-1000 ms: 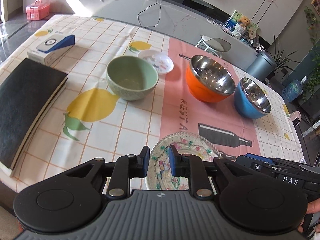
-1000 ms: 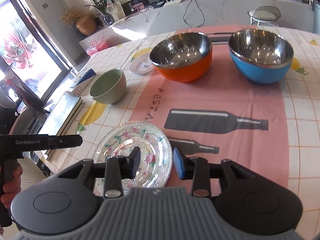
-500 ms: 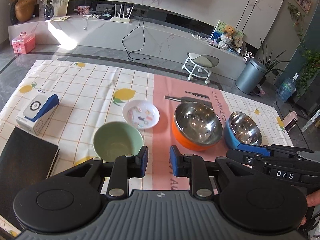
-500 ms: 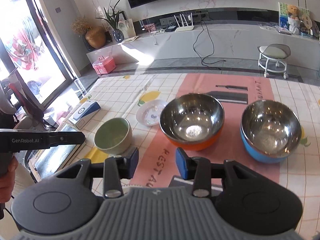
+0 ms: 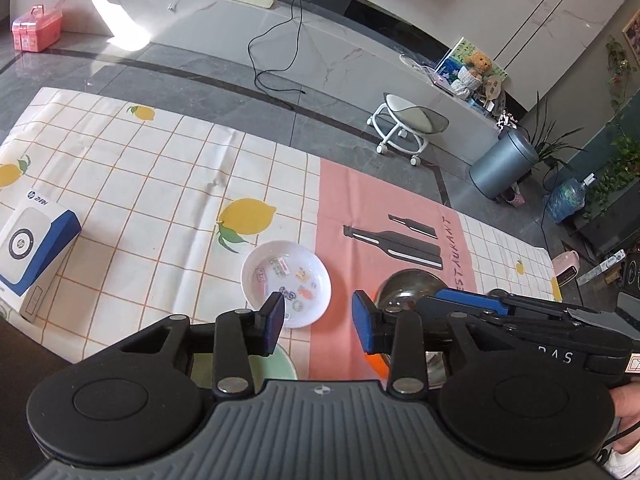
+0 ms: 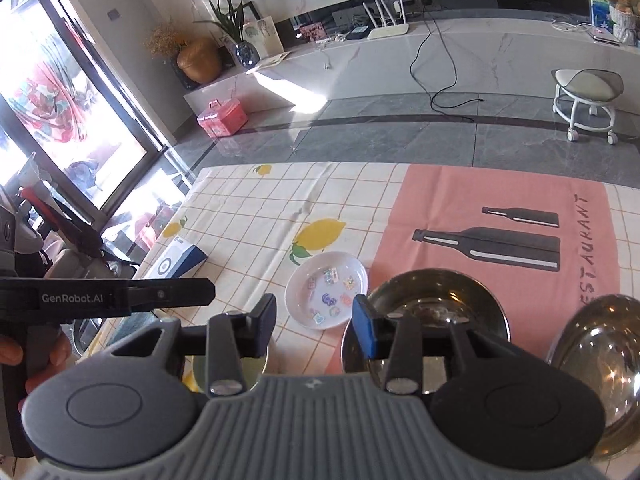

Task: Organize plates and bowls
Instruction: 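Reach both tools to the small white candy dish and grip its rim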

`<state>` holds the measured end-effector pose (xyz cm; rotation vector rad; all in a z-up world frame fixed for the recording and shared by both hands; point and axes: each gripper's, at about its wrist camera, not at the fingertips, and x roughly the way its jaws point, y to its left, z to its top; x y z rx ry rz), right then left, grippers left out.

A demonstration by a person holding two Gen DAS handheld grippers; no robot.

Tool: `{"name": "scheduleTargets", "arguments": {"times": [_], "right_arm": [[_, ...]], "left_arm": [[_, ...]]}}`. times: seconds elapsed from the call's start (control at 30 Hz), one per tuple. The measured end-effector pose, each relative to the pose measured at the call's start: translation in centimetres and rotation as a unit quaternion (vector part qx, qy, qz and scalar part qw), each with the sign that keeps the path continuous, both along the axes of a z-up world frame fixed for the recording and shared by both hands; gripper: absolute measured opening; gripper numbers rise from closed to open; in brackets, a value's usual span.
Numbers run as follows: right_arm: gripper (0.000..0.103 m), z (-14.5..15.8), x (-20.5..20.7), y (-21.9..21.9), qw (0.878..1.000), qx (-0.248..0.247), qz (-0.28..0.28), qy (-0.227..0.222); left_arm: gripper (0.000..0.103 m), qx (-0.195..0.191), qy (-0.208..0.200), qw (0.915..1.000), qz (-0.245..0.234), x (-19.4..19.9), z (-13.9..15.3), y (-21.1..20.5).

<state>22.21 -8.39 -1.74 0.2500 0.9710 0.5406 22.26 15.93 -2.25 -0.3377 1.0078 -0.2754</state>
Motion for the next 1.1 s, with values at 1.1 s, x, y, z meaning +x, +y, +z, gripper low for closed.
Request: {"name": "scheduleTargets", "arguments": {"times": [1.1], "right_arm": [[0.006, -10.9, 12.4, 6.0, 0.980, -0.103, 0.061, 0.157]], "left_arm": [[0.010, 0.003, 0.158, 0.9866, 0.039, 8.4, -10.8, 1.7]]}}
